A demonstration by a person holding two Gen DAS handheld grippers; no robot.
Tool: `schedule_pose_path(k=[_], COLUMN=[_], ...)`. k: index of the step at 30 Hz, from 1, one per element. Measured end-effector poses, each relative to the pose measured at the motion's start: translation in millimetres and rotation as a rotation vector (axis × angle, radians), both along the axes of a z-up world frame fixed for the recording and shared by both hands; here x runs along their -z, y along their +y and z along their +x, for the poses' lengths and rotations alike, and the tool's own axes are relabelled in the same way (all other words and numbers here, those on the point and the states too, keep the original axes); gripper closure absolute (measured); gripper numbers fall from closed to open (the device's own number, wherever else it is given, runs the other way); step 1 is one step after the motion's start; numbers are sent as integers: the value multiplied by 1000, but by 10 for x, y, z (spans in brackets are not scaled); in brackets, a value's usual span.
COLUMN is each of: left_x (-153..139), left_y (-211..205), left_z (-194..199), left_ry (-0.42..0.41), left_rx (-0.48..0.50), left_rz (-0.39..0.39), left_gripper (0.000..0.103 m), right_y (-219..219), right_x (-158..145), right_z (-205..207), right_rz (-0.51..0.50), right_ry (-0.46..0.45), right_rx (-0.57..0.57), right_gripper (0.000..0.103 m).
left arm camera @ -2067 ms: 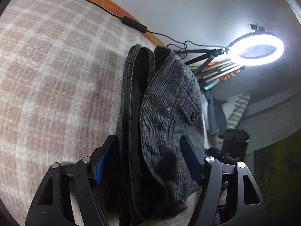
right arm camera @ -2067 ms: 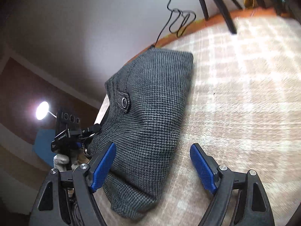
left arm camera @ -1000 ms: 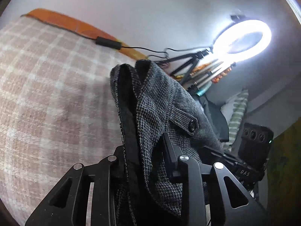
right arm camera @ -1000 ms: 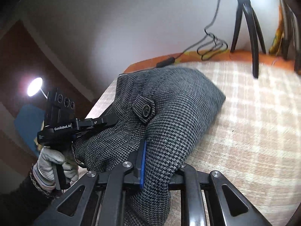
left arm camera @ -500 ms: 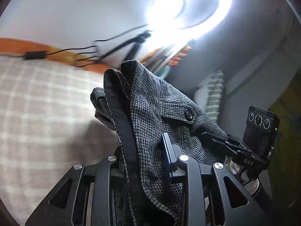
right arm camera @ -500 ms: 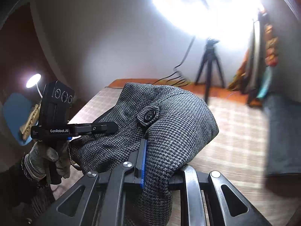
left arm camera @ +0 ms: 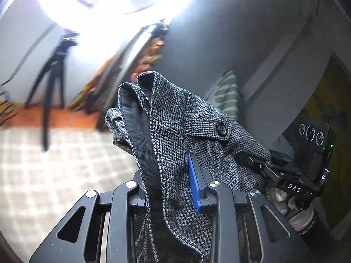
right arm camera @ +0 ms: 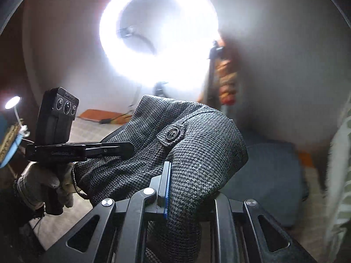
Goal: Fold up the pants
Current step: 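Lift the folded trousers with both tools and carry them toward the striped pillow, then lower the trousers onto the bed and open both tools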
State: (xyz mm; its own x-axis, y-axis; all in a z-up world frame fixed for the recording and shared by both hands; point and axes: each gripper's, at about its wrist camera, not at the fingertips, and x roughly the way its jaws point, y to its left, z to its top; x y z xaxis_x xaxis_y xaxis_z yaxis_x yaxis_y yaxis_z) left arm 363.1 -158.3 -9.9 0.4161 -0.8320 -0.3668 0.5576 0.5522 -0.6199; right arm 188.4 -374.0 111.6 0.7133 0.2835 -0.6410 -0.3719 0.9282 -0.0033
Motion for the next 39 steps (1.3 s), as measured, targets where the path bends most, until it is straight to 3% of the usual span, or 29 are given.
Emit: schedule_pose_path(k=[9,14,19,23,29,31,32,39], left_x=[15,151,432,649,622,584,561,376], left_y=[-729,-972,-1082,-1198,-1259,-1208,-1211,-995], left_z=[389,595,756,817,770,717,725,536], left_ry=[-46,-40,1,55,59,53,51,30], left_rx=[5,-28,-65,-54,-32,-35,-41,-48], left_rz=[-5,-4,24,89,188,216,232,282], left_gripper=[77,77,77,77,71,71,71,71], right_y=[-683,-939,-1196,-1495,-1946,-2042,-2065,-2002], right_x=[-36,74,402,782,1045,1054,1046,861], right_z=[523,849,1266,1521,1555,1526,1487,1138], right_rz=[-156,-180,-103,15,220,234,230,197], right_ry=[-69,-72,-36,87,221,234,233,182], right_rx=[34,26,30,82,194,241,255,343], right_gripper=[91,91,91,89,67,51,48,46])
